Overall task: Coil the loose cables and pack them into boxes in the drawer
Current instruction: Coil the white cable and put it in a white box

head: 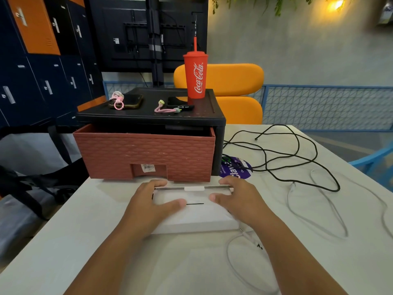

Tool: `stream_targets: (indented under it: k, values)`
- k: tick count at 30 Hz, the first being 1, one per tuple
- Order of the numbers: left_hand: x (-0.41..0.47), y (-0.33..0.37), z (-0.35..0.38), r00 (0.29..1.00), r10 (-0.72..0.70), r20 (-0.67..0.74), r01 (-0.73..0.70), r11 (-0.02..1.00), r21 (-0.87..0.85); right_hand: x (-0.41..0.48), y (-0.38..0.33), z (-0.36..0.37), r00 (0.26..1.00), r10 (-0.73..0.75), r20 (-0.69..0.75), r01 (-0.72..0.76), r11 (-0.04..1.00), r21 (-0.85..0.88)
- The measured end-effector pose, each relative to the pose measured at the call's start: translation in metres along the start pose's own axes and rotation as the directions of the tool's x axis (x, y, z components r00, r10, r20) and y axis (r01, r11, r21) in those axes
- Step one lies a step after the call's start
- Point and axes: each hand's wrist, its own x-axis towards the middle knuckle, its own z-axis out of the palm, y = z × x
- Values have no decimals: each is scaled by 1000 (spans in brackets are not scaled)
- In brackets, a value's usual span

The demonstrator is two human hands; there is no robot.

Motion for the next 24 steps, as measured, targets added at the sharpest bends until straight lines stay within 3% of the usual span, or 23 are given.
stream_targets:
  k: [4, 14, 24]
  values:
    - [0, 1, -2, 997, 62, 41, -62, 998, 2, -8, -5, 4, 996, -89, -5, 88, 994, -62]
    - [0, 0, -7, 951, 115, 288, -143, 987, 79, -5, -5, 14, 995, -99, -18, 93, 973, -210]
    - [-1, -2, -6, 940, 134, 313, -193, 967, 166, 2, 0, 11, 994, -99, 43, 105, 977, -184]
